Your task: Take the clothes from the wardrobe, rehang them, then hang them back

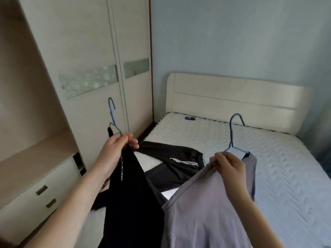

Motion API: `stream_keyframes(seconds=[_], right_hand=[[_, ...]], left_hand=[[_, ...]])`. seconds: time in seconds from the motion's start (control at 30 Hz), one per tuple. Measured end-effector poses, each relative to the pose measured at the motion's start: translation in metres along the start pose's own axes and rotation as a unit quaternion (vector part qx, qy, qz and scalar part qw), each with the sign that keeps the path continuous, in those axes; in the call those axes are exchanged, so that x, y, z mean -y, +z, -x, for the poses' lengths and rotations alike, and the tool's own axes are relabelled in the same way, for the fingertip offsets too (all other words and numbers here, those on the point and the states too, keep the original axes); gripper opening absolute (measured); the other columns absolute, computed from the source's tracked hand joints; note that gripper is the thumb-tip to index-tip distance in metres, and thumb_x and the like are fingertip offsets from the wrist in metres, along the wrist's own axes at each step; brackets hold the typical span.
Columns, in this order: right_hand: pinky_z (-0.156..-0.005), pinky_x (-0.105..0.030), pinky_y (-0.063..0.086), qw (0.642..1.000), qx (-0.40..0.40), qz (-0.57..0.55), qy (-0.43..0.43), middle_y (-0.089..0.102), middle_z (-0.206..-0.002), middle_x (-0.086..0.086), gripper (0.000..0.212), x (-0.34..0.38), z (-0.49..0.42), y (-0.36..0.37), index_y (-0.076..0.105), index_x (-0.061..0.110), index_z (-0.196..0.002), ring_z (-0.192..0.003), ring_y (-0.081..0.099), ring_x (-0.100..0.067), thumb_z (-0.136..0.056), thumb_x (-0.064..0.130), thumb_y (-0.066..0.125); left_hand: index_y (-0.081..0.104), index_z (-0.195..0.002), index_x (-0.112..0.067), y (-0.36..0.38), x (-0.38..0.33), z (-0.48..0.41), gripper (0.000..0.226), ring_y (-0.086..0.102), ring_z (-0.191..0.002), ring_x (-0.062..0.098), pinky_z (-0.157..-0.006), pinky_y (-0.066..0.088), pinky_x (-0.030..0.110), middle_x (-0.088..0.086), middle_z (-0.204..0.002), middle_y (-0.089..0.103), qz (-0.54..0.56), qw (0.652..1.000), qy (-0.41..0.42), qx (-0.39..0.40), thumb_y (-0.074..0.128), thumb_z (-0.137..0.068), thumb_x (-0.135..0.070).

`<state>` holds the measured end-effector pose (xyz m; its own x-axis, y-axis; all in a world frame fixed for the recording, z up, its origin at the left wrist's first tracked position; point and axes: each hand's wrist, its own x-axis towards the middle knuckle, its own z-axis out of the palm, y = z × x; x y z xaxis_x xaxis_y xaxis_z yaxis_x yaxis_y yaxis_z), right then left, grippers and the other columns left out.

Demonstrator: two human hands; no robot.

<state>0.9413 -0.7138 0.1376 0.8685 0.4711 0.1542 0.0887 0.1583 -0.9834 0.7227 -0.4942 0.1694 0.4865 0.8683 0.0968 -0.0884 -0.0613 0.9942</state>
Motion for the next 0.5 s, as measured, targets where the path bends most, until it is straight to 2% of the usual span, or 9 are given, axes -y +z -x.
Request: stream_keyframes(seconds=[0.07, 0.13, 0.23, 0.37, 0.5], right_hand=[[-0.069, -0.029, 0.051, 0.998, 0.052, -0.021, -0.014, 0.071, -0.07, -0.006, 0.022, 0.028, 0.003, 0.02, 0.066, 0.002, -0.075, -0.072, 0.065, -0.019, -0.092, 0.012, 0.058], [-0.072, -0.029, 0.051, 0.993, 0.114, -0.033, -0.026, 0.07, -0.07, -0.005, 0.023, 0.05, 0.013, 0.041, 0.068, 0.005, -0.074, -0.072, 0.064, -0.018, -0.092, 0.014, 0.059], [-0.062, -0.02, 0.049, 0.978, 0.199, -0.045, -0.036, 0.063, -0.066, -0.005, 0.022, 0.069, 0.04, 0.079, 0.067, -0.002, -0.081, -0.067, 0.056, -0.017, -0.094, 0.012, 0.056], [-0.061, -0.029, 0.037, 0.955, 0.289, -0.049, -0.045, 0.05, -0.065, -0.012, 0.025, 0.071, 0.09, 0.14, 0.058, -0.011, -0.083, -0.065, 0.043, -0.023, -0.096, 0.009, 0.051], [-0.049, -0.019, 0.032, 0.93, 0.362, -0.067, -0.022, 0.041, -0.057, -0.007, 0.024, 0.058, 0.156, 0.214, 0.057, -0.003, -0.078, -0.052, 0.036, -0.014, -0.098, 0.004, 0.045]], left_hand=[[0.06, -0.089, -0.005, -0.018, -0.028, 0.011, 0.026, 0.062, -0.064, 0.019, -0.085, 0.045, 0.044, 0.002, -0.059, 0.065, -0.018, 0.999, 0.042, -0.008, 0.036, -0.1, -0.005], [0.059, -0.082, -0.004, -0.042, -0.047, 0.028, 0.029, 0.057, -0.058, 0.016, -0.094, 0.044, 0.047, 0.0, -0.051, 0.057, -0.049, 0.996, 0.066, -0.015, 0.035, -0.097, -0.002], [0.058, -0.081, -0.004, -0.088, -0.063, 0.063, 0.029, 0.049, -0.043, 0.01, -0.088, 0.048, 0.039, -0.001, -0.043, 0.048, -0.066, 0.994, 0.072, -0.048, 0.035, -0.098, -0.002], [0.054, -0.079, -0.005, -0.159, -0.062, 0.12, 0.022, 0.035, -0.04, 0.013, -0.079, 0.047, 0.03, -0.005, -0.044, 0.035, -0.074, 0.988, 0.076, -0.115, 0.041, -0.088, -0.02], [0.054, -0.08, -0.004, -0.242, -0.043, 0.185, 0.028, 0.028, -0.044, 0.017, -0.076, 0.048, 0.028, -0.002, -0.047, 0.027, -0.091, 0.972, 0.049, -0.209, 0.035, -0.101, -0.009]])
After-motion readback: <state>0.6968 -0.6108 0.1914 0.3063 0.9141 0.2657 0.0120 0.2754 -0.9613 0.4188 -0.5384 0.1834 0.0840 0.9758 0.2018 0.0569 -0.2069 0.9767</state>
